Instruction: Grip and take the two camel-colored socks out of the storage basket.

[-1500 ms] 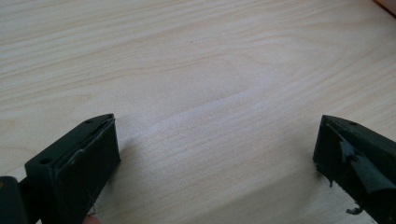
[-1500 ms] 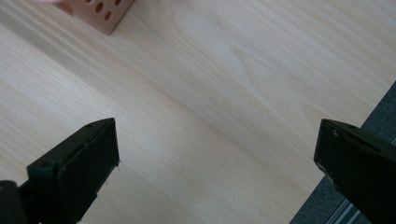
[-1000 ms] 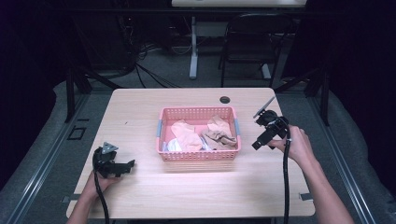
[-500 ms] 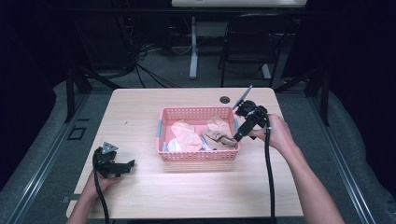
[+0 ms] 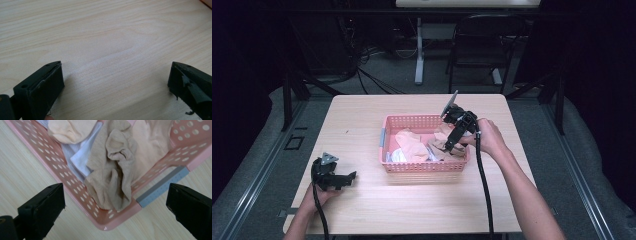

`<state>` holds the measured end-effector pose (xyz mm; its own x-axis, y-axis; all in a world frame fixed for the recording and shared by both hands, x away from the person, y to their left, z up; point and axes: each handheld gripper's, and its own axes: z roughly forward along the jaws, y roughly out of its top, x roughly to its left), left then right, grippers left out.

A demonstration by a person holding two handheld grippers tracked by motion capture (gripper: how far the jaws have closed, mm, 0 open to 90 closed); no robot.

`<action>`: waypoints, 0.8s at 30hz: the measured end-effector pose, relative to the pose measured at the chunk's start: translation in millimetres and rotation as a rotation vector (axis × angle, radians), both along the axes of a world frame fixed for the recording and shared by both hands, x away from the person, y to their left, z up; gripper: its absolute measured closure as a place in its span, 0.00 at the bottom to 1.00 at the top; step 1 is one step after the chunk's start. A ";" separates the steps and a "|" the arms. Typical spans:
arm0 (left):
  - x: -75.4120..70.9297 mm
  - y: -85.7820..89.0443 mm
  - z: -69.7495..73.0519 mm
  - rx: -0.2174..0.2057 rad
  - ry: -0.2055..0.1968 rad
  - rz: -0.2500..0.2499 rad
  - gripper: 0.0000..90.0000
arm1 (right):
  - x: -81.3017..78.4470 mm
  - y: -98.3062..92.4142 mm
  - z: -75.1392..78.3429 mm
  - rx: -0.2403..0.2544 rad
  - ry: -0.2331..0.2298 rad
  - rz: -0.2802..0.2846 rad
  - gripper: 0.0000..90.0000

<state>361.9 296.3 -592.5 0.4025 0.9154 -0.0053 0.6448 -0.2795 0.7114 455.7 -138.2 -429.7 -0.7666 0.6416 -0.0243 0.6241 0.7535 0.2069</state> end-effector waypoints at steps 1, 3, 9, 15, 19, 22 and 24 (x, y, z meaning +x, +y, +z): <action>0.0 0.0 0.0 0.000 0.000 0.000 0.00 | 0.9 3.7 -1.6 0.010 -0.001 0.001 0.04; 0.0 0.0 0.0 0.000 0.000 0.000 0.00 | 2.6 6.8 -3.0 0.003 0.008 0.006 0.05; 0.1 0.1 0.0 0.000 0.000 -0.001 0.00 | 8.1 11.5 -15.3 0.021 0.031 0.002 0.16; 0.0 0.0 0.0 0.000 0.000 0.000 0.00 | 13.1 11.4 -28.9 -0.004 0.036 -0.007 0.26; 0.0 0.0 0.0 0.000 0.000 0.000 0.00 | 15.1 10.5 -37.7 -0.035 0.026 -0.028 0.33; 0.1 0.1 0.0 0.001 -0.001 -0.001 0.00 | 16.2 9.5 -41.3 -0.047 0.036 -0.030 0.36; 0.0 0.0 0.0 0.000 0.000 0.000 0.00 | 16.0 8.1 -46.5 -0.048 0.028 -0.043 0.40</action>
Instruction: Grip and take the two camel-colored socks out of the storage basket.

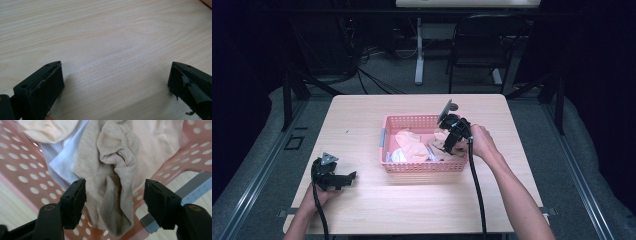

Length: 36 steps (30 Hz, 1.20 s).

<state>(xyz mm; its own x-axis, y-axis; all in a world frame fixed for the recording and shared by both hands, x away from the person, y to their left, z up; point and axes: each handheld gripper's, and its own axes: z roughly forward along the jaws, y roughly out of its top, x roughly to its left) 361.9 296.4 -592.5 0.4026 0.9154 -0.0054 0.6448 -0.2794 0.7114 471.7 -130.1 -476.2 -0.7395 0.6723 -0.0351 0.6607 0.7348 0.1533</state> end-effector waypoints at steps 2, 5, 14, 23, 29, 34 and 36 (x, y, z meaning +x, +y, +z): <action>0.0 0.0 0.0 0.000 0.000 0.000 0.00 | 1.1 -2.3 -4.8 -0.014 -0.002 -0.003 0.47; 0.0 0.0 0.0 0.000 0.000 0.000 0.00 | 0.9 -2.5 -7.6 -0.014 -0.002 -0.010 0.49; 0.0 0.0 -0.2 0.000 -0.003 0.000 0.00 | 1.0 -0.6 -17.5 -0.027 0.020 -0.033 0.61; -0.1 -0.1 -0.2 0.000 -0.003 0.001 0.00 | -0.2 0.4 -15.3 -0.038 0.016 -0.043 0.78; -0.1 0.0 -0.1 0.000 -0.002 0.000 0.00 | -2.0 0.5 -9.4 -0.032 0.004 -0.048 0.85; -0.1 0.0 -0.1 0.000 -0.002 0.000 0.00 | -4.4 -0.1 -2.6 -0.005 -0.025 -0.054 0.88; -0.1 -0.1 -0.2 0.000 -0.003 0.001 0.00 | -4.3 -1.4 5.9 -0.014 -0.020 -0.048 0.91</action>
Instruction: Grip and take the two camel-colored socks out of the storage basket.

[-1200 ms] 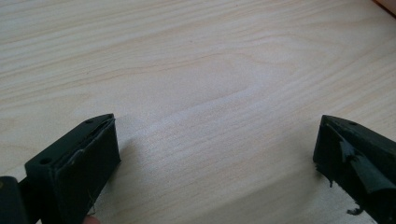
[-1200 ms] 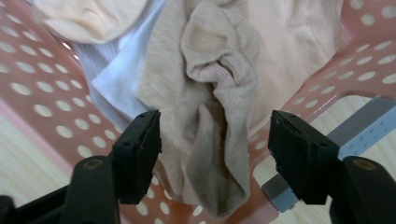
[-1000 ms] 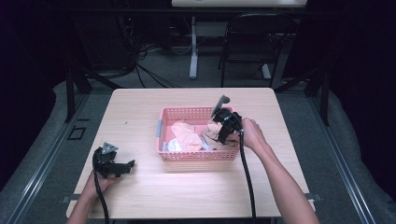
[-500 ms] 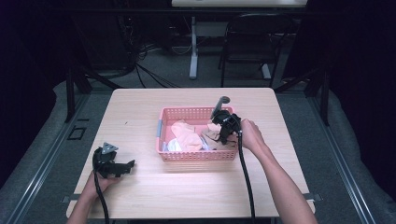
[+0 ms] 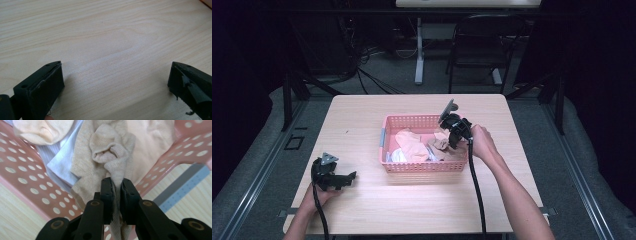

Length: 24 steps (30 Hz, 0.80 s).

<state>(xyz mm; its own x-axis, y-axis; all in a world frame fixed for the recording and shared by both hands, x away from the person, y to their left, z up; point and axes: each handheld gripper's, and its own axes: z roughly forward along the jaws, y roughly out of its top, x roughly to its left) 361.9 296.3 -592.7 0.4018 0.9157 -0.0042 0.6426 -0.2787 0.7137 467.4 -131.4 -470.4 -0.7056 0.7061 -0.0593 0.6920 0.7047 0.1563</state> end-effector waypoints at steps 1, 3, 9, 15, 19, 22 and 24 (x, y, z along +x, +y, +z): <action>0.0 0.0 0.0 0.000 0.000 0.000 0.00 | -0.6 -0.3 1.4 0.013 -0.007 -0.011 0.91; 0.0 0.0 0.0 0.000 0.001 0.000 0.00 | -0.8 -0.8 3.4 0.016 -0.009 -0.014 0.92; 0.0 0.1 0.1 0.000 0.001 -0.001 0.00 | -0.7 -4.8 14.3 0.035 -0.014 -0.023 0.93; 0.0 0.2 0.2 0.000 0.003 -0.002 0.00 | -0.2 -7.5 32.4 0.065 -0.015 -0.038 0.94; 0.0 0.1 0.2 0.000 0.003 -0.002 0.00 | -1.5 -6.6 45.7 0.090 -0.035 -0.036 0.94; 0.0 0.2 0.2 0.000 0.004 -0.002 0.00 | -2.9 -5.9 54.7 0.116 -0.043 -0.044 0.95; 0.1 0.2 0.1 0.000 0.002 -0.002 0.00 | -3.1 -5.9 60.9 0.121 -0.044 -0.035 0.95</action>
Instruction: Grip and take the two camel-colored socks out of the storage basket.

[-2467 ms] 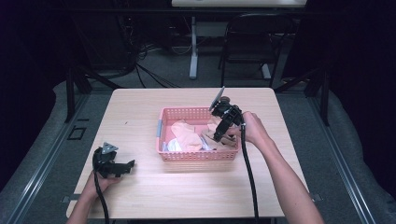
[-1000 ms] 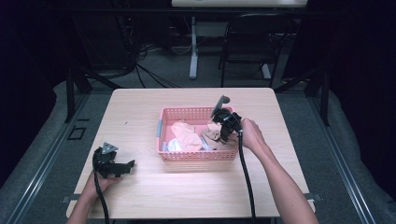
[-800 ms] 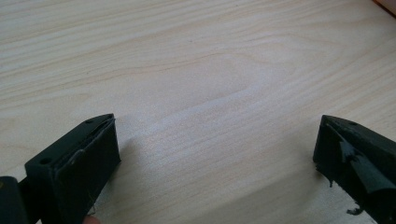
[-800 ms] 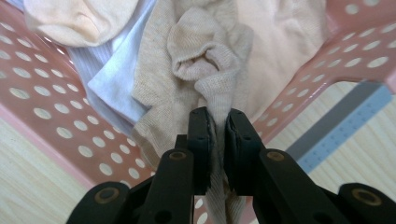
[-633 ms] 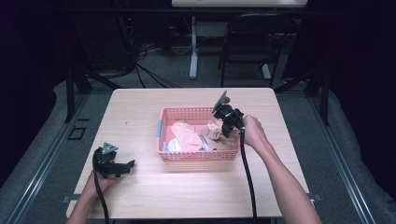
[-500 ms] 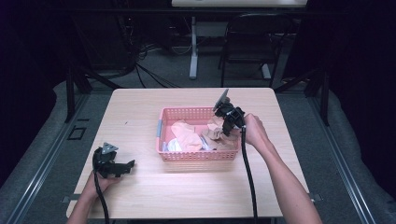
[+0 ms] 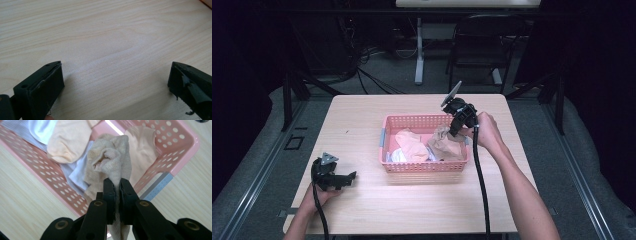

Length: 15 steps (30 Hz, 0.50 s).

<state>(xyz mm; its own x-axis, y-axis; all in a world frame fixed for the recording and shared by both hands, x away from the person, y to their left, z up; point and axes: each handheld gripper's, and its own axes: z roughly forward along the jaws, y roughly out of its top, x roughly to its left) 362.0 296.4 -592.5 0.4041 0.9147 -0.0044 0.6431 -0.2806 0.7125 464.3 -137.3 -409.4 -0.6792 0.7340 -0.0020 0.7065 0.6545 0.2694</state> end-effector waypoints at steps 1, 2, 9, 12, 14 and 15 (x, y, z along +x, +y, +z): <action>0.0 0.0 0.0 0.000 0.000 0.000 0.00 | 0.0 0.0 0.0 0.000 0.000 0.000 0.95; -0.1 0.0 0.0 0.000 0.001 0.001 0.00 | -0.1 0.4 5.5 0.002 -0.008 0.003 0.95; -0.1 -0.1 0.0 0.000 0.001 0.001 0.00 | -1.0 0.6 20.0 0.019 -0.017 0.003 0.95; 0.0 0.0 0.0 0.000 0.001 0.000 0.00 | -1.8 -0.3 25.0 0.019 -0.024 0.005 0.95; 0.1 0.0 0.0 0.000 0.001 0.000 0.00 | -2.7 -1.2 28.8 0.028 -0.035 0.007 0.95; 0.1 0.0 0.0 0.000 0.001 -0.001 0.00 | -3.2 -1.7 29.9 0.041 -0.036 0.006 0.95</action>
<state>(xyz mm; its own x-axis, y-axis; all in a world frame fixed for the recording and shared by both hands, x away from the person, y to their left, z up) 362.0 296.5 -592.5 0.4047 0.9144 -0.0053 0.6439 -0.2808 0.7117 461.1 -139.0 -379.5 -0.6836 0.7299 0.0032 0.6919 0.6465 0.3214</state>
